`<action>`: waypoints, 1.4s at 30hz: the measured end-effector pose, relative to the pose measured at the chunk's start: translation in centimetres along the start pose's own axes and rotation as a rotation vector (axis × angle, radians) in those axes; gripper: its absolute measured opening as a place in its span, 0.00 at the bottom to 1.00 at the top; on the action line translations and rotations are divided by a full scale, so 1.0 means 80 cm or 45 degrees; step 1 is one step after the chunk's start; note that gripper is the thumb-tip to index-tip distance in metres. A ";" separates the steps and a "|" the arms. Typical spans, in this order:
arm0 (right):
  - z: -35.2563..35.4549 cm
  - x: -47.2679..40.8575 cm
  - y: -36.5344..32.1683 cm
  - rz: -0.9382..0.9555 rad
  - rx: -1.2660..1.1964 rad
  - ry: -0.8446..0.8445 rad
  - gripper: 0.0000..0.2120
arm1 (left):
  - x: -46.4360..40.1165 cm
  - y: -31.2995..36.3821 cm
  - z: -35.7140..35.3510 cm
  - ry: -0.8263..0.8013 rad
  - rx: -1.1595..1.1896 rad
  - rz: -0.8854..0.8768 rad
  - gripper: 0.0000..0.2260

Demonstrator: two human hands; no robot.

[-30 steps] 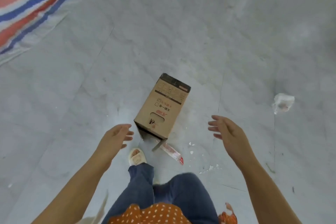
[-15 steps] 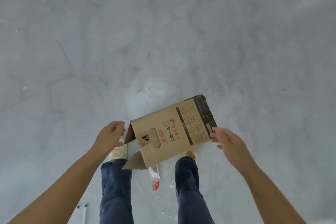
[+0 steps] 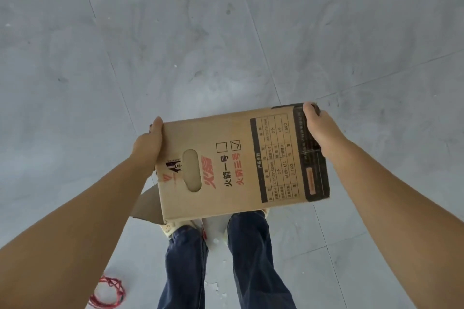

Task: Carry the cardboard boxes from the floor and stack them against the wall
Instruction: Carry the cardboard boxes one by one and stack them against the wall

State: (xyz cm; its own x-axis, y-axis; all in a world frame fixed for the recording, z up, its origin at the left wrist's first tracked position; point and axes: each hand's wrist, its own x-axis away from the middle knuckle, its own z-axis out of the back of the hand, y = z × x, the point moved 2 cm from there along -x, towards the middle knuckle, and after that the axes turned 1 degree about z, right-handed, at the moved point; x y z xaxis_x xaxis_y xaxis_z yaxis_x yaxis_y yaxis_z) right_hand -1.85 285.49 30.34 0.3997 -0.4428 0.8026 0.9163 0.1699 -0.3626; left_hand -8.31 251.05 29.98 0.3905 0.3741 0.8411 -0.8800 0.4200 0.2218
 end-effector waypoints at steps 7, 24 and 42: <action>-0.010 0.068 0.034 -0.090 -0.184 -0.021 0.29 | 0.028 -0.065 0.020 -0.012 0.346 0.098 0.30; -0.140 0.469 -0.214 0.119 -0.192 -0.394 0.16 | 0.261 -0.205 0.451 0.232 1.072 0.087 0.15; -0.427 0.758 -0.484 0.860 -0.036 -0.754 0.17 | 0.345 -0.338 0.794 0.758 1.808 -0.172 0.14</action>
State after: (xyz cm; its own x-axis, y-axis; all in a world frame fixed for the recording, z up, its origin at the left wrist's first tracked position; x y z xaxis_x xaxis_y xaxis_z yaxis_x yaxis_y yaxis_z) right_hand -13.90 222.02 76.84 0.8073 0.2716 0.5239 0.4835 0.2046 -0.8511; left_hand 9.12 197.47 78.53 0.2297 0.8085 0.5418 -0.2200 -0.4991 0.8381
